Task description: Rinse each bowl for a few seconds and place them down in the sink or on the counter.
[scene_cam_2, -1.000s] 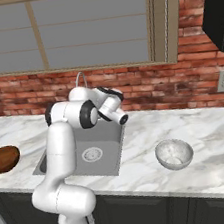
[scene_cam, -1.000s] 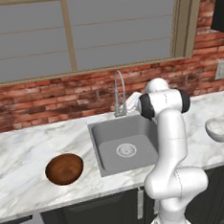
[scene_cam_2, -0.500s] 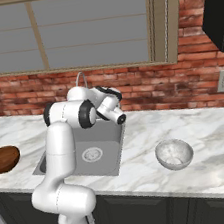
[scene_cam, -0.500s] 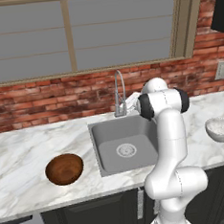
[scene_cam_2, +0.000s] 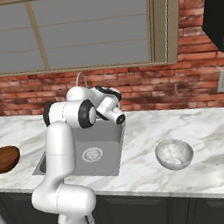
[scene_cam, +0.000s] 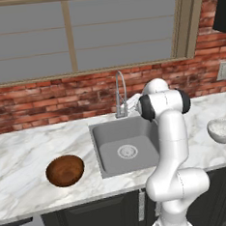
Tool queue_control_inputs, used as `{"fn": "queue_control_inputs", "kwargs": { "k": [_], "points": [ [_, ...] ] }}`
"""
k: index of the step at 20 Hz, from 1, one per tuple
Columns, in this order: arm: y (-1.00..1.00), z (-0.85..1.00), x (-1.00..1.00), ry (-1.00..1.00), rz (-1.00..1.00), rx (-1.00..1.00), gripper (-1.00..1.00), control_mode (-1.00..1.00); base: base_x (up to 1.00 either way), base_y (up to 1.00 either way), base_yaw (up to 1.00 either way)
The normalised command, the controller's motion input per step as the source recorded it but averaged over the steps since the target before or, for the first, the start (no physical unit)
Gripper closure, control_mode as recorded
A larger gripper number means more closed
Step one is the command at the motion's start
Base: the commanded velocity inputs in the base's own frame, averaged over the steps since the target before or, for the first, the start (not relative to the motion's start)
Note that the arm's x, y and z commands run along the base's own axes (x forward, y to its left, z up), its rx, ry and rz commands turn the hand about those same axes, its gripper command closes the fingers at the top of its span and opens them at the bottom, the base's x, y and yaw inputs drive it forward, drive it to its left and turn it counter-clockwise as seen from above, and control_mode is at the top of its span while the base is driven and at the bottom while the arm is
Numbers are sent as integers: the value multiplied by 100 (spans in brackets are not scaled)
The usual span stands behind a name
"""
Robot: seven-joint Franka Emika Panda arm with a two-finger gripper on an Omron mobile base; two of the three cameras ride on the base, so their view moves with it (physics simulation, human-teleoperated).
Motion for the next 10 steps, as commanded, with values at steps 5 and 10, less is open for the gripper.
{"fn": "queue_control_inputs", "kwargs": {
  "k": [5, 10],
  "points": [
    [-54, -31, 2, 2, 0, 7, 100, -100, 0, 0, 0],
    [-55, -31, 0, 1, 0, 6, 100, -100, 0, 0, 0]
  ]
}}
